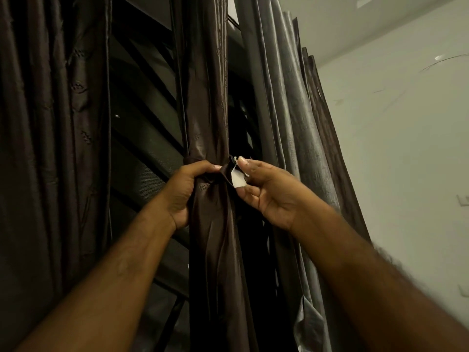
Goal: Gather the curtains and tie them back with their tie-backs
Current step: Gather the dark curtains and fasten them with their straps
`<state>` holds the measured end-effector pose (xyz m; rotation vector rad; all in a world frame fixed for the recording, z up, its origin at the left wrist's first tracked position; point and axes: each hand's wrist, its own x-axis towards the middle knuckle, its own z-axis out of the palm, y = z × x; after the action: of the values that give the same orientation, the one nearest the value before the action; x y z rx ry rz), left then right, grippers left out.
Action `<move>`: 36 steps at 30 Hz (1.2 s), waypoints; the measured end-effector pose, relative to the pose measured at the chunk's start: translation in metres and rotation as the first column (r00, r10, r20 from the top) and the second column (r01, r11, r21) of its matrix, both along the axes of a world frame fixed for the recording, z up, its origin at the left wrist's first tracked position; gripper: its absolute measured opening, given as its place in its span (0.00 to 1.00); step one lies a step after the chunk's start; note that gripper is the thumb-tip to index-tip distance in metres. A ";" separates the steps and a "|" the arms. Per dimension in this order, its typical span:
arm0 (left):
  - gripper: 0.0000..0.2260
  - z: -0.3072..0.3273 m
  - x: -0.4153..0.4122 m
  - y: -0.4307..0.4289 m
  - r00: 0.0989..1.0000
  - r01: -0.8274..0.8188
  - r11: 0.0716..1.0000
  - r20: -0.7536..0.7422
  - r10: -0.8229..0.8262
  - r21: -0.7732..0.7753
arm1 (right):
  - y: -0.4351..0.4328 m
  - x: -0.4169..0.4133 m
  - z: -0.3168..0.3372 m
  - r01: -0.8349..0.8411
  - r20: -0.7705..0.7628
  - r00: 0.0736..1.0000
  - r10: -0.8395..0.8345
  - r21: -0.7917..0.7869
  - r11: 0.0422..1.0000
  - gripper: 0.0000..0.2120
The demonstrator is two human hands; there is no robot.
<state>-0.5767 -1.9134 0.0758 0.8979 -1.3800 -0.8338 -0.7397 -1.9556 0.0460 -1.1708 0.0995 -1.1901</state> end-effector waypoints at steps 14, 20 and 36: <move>0.07 -0.028 -0.028 -0.002 0.601 -0.565 0.525 0.119 0.790 -0.637 | 0.001 0.040 -0.011 0.211 0.181 0.962 -0.202 -0.030 0.977 0.08; 0.07 -0.027 -0.016 0.002 0.796 -0.508 0.692 0.026 0.604 -0.513 | 0.002 0.035 -0.006 0.326 0.185 0.937 -0.296 -0.164 0.931 0.08; 0.14 -0.034 -0.024 0.004 0.793 -0.609 0.634 -0.354 0.496 -0.477 | 0.007 0.055 -0.020 0.777 0.349 0.629 -0.694 -0.315 0.546 0.04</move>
<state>-0.6006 -1.9090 0.0416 0.6754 -0.9908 0.0049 -0.6842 -1.9483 0.0262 -1.4619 0.2096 -2.1800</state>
